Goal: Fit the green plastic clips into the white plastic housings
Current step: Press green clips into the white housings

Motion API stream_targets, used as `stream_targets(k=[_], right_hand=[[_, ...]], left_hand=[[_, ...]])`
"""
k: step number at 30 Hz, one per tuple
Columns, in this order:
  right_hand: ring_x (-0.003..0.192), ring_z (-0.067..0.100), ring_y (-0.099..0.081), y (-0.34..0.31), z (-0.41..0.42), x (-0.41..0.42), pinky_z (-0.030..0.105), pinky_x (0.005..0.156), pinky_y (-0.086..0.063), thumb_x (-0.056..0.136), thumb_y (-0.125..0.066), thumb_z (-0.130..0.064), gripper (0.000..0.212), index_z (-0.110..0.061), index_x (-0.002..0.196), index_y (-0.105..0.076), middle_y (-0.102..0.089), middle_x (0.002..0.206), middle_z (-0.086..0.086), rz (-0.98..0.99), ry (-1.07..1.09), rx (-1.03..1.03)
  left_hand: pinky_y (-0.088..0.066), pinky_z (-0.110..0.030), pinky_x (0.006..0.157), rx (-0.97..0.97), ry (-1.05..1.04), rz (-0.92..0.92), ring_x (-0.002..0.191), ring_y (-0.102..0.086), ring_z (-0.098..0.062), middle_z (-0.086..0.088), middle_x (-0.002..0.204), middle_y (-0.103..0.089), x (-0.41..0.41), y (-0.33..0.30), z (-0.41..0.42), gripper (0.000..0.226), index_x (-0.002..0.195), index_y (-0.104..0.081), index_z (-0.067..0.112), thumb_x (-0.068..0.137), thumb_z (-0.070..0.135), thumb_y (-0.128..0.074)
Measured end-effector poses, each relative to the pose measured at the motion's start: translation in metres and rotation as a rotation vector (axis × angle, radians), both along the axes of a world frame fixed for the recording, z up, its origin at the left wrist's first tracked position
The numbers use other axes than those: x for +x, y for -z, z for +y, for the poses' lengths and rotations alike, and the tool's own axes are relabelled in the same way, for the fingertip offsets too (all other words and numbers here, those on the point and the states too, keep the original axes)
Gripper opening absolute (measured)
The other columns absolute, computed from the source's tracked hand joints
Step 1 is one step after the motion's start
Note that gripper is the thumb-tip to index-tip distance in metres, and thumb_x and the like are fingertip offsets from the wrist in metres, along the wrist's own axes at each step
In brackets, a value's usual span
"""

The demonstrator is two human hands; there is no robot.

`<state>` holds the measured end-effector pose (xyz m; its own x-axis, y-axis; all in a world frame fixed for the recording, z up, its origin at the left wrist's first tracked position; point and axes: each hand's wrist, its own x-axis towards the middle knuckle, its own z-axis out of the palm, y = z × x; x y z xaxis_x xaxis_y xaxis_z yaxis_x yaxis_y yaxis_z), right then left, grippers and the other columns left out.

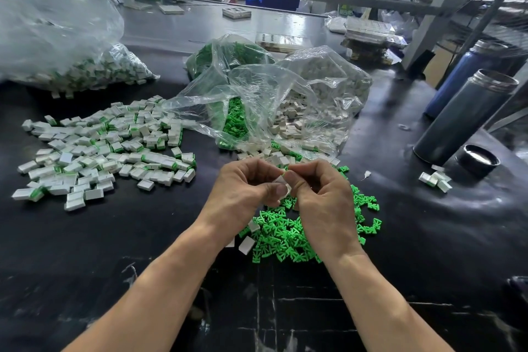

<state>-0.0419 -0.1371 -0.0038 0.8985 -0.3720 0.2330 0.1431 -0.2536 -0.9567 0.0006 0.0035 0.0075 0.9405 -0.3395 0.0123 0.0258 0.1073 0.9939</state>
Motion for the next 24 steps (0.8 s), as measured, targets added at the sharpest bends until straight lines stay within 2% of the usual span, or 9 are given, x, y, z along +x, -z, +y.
stream_targets(k=[5, 7, 10, 14, 16, 20, 24], right_hand=[[0.058, 0.014, -0.063, -0.0017, -0.0018, -0.0001, 0.032, 0.048, -0.054, 0.095, -0.073, -0.012, 0.013, -0.022, 0.088, -0.073, -0.073, 0.077, 0.001, 0.004, -0.038, 0.142], [0.059, 0.014, -0.064, -0.0013, -0.0015, -0.0002, 0.032, 0.048, -0.054, 0.095, -0.073, -0.011, 0.011, -0.021, 0.09, -0.073, -0.074, 0.08, 0.003, 0.003, -0.038, 0.15], [0.065, 0.011, -0.067, 0.0, -0.0014, -0.0002, 0.038, 0.051, -0.059, 0.095, -0.074, -0.011, 0.011, -0.022, 0.092, -0.074, -0.074, 0.081, -0.003, 0.008, -0.04, 0.12], [0.067, 0.005, -0.068, 0.0012, -0.004, 0.0006, 0.021, 0.051, -0.054, 0.093, -0.075, -0.01, 0.016, -0.025, 0.092, -0.073, -0.075, 0.083, -0.006, -0.008, -0.06, 0.046], [0.07, 0.004, -0.069, 0.0026, -0.0046, 0.0019, 0.02, 0.053, -0.054, 0.093, -0.076, -0.011, 0.016, -0.027, 0.092, -0.073, -0.076, 0.084, -0.009, -0.004, -0.045, -0.003], [0.072, 0.007, -0.071, 0.004, -0.0048, 0.0024, 0.024, 0.055, -0.057, 0.092, -0.078, -0.015, 0.016, -0.031, 0.091, -0.074, -0.076, 0.083, -0.011, -0.022, -0.015, -0.066], [0.072, 0.014, -0.072, 0.0052, -0.0031, 0.002, 0.037, 0.063, -0.062, 0.093, -0.076, -0.016, 0.017, -0.031, 0.087, -0.075, -0.076, 0.08, -0.008, -0.014, -0.015, -0.067]], left_hand=[[-0.054, -0.021, 0.059, -0.039, -0.037, 0.014, 0.066, -0.068, -0.013, -0.009, 0.078, -0.074, 0.0015, 0.0035, -0.0008, 0.016, 0.095, -0.074, -0.002, 0.08, -0.004, -0.079], [-0.053, -0.019, 0.058, -0.062, -0.05, 0.03, 0.065, -0.068, -0.012, -0.008, 0.077, -0.075, 0.0027, 0.0042, -0.001, 0.014, 0.094, -0.076, 0.0, 0.081, -0.006, -0.077], [-0.055, -0.02, 0.059, -0.061, -0.042, 0.04, 0.066, -0.07, -0.013, -0.007, 0.076, -0.075, 0.0043, 0.005, -0.0013, 0.014, 0.09, -0.077, 0.005, 0.083, -0.006, -0.076], [-0.05, -0.018, 0.056, 0.055, -0.066, -0.055, 0.062, -0.063, -0.006, -0.003, 0.072, -0.073, 0.0038, 0.0064, 0.0003, 0.007, 0.088, -0.076, 0.005, 0.084, 0.0, -0.079], [-0.05, -0.018, 0.057, 0.103, -0.088, -0.1, 0.064, -0.063, -0.005, -0.003, 0.075, -0.074, 0.0039, 0.0065, 0.001, 0.008, 0.089, -0.076, 0.003, 0.083, 0.002, -0.08], [-0.053, -0.022, 0.062, 0.098, -0.102, -0.082, 0.068, -0.066, -0.008, -0.006, 0.078, -0.077, 0.0021, 0.0038, 0.0001, 0.007, 0.09, -0.078, 0.003, 0.084, 0.002, -0.08], [-0.045, -0.021, 0.049, 0.086, -0.132, -0.053, 0.052, -0.052, -0.008, -0.002, 0.064, -0.069, -0.0002, 0.0053, -0.0012, 0.007, 0.082, -0.078, 0.008, 0.084, 0.001, -0.08]])
